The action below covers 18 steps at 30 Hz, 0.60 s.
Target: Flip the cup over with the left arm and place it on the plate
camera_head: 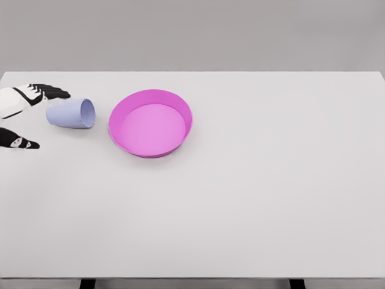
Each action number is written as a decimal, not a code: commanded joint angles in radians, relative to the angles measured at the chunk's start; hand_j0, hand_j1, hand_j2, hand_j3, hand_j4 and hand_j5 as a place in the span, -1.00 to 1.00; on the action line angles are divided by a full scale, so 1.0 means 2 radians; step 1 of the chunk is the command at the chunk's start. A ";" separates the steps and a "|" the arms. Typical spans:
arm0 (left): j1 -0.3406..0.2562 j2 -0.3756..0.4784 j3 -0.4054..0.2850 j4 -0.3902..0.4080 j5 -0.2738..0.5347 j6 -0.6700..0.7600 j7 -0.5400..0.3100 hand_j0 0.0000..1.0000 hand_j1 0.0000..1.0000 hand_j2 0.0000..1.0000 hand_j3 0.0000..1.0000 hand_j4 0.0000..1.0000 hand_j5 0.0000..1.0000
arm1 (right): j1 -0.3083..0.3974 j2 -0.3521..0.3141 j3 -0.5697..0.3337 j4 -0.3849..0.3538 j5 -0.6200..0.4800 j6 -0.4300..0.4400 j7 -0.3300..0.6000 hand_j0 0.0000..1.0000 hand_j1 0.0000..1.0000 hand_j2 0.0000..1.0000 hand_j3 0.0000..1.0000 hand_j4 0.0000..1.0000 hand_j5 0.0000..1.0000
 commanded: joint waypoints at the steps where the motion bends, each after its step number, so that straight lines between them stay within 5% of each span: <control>1: -0.003 -0.026 -0.003 0.014 0.007 0.001 -0.004 1.00 1.00 1.00 1.00 1.00 1.00 | 0.000 0.000 0.000 0.000 0.000 0.000 0.000 1.00 1.00 1.00 1.00 1.00 1.00; 4: -0.066 -0.102 -0.004 0.110 -0.010 0.001 -0.004 1.00 1.00 1.00 1.00 1.00 1.00 | 0.000 0.000 0.000 0.000 0.000 0.000 0.000 1.00 1.00 1.00 1.00 1.00 1.00; 6: -0.082 -0.131 -0.004 0.141 -0.061 0.001 -0.004 1.00 1.00 1.00 1.00 1.00 1.00 | 0.000 0.000 -0.001 0.000 0.000 0.000 0.000 1.00 1.00 1.00 1.00 1.00 1.00; 13: -0.077 -0.144 -0.009 0.163 -0.055 0.003 -0.004 1.00 1.00 1.00 1.00 1.00 1.00 | 0.000 0.000 0.000 0.000 0.000 0.000 0.000 1.00 1.00 1.00 1.00 1.00 1.00; 18: -0.083 -0.145 -0.035 0.162 -0.060 0.072 -0.004 1.00 1.00 1.00 1.00 1.00 1.00 | 0.000 0.000 0.000 0.000 0.000 0.000 0.000 1.00 1.00 1.00 1.00 1.00 1.00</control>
